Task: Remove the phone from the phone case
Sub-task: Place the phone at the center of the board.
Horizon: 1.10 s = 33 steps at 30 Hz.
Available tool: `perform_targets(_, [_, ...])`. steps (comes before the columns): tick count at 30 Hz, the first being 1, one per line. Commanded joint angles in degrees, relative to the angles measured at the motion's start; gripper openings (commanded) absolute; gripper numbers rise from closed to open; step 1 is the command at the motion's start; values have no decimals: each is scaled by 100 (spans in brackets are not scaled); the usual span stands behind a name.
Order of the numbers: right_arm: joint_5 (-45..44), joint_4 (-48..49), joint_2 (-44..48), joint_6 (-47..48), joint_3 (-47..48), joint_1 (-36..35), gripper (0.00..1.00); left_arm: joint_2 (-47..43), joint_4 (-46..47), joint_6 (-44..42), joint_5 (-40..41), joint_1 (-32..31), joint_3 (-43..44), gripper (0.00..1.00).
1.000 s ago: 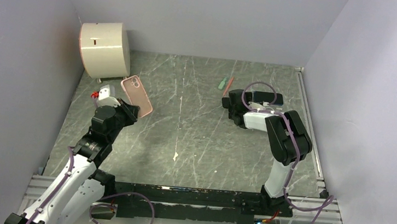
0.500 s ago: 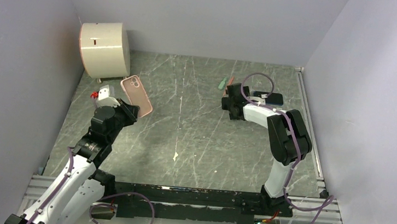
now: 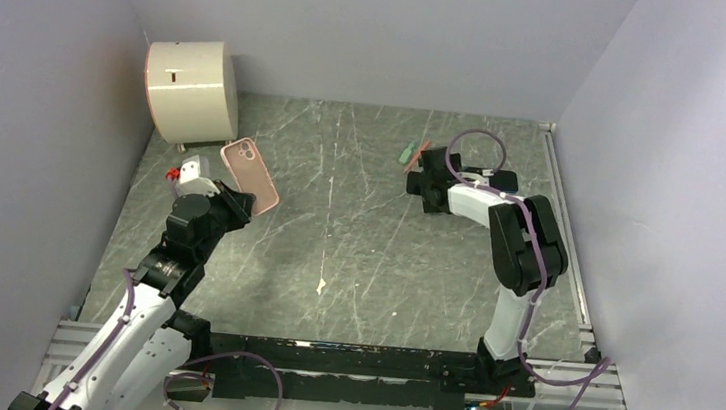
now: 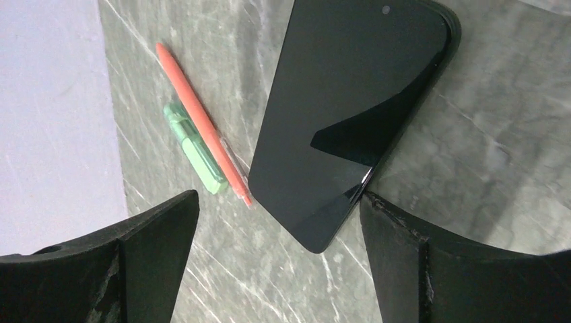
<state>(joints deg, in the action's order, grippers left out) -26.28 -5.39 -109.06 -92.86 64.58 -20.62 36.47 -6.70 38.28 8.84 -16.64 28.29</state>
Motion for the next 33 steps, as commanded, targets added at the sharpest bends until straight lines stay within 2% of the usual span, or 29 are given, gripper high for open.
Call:
perform_targets(1, [36, 296, -208, -100, 186, 122, 91, -46, 310, -80, -7, -14, 9, 3])
perform_targets(16, [205, 480, -240, 571, 245, 283, 92, -44, 332, -91, -18, -10, 8, 2])
perform_targets(21, [407, 966, -186, 1456, 211, 340, 93, -10, 374, -93, -123, -14, 9, 2])
perform_targets(27, [755, 1219, 92, 1760, -158, 366, 96, 59, 464, -131, -361, -12, 31, 3])
perform_targets(30, [1218, 1627, 410, 2287, -446, 365, 99, 116, 596, -145, -578, -10, 14, 2])
perform_targets(33, [1916, 2229, 701, 3254, -698, 362, 99, 229, 826, -198, -878, -14, 9, 3])
